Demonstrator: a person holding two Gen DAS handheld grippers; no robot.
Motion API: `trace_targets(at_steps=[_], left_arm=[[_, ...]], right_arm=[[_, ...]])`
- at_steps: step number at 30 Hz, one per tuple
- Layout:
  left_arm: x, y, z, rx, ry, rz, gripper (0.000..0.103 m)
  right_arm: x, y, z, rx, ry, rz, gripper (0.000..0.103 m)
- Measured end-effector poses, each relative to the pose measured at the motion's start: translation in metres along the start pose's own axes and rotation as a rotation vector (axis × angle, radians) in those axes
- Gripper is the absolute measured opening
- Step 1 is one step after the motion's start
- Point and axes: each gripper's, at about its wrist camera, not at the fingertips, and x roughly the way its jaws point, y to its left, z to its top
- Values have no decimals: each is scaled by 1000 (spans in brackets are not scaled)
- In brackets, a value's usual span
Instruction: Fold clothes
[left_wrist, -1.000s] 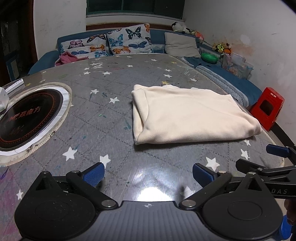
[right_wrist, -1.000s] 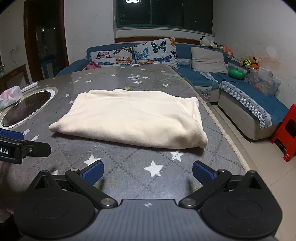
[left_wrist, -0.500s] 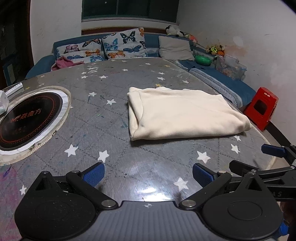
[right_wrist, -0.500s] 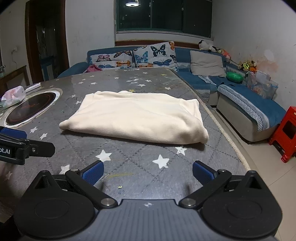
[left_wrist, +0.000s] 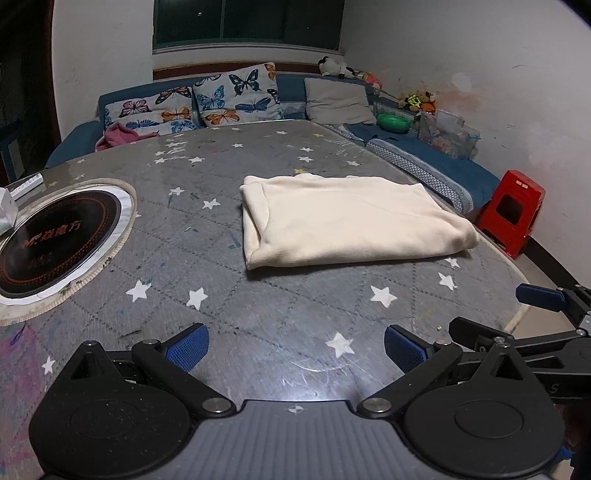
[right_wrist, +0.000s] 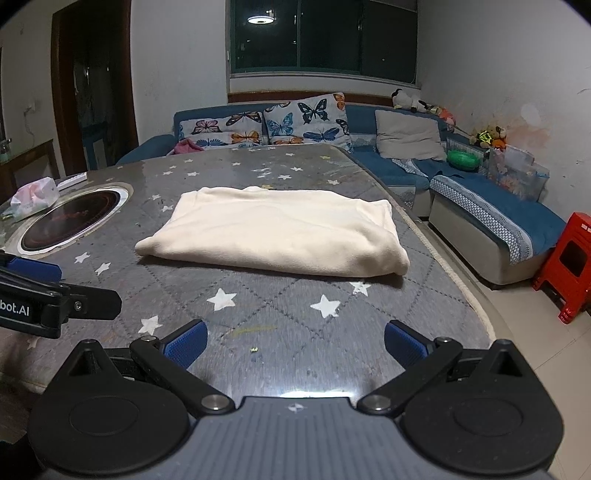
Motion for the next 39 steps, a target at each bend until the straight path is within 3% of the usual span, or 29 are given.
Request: trace_targets(at_steps=[25, 39], left_arm=[[-9, -9, -9, 23, -10, -19, 103], [2, -6, -6, 17, 18, -18, 103]], right_arm=[[-19, 2, -7, 23, -35, -16, 103], [-7, 2, -3, 23, -9, -12, 103]])
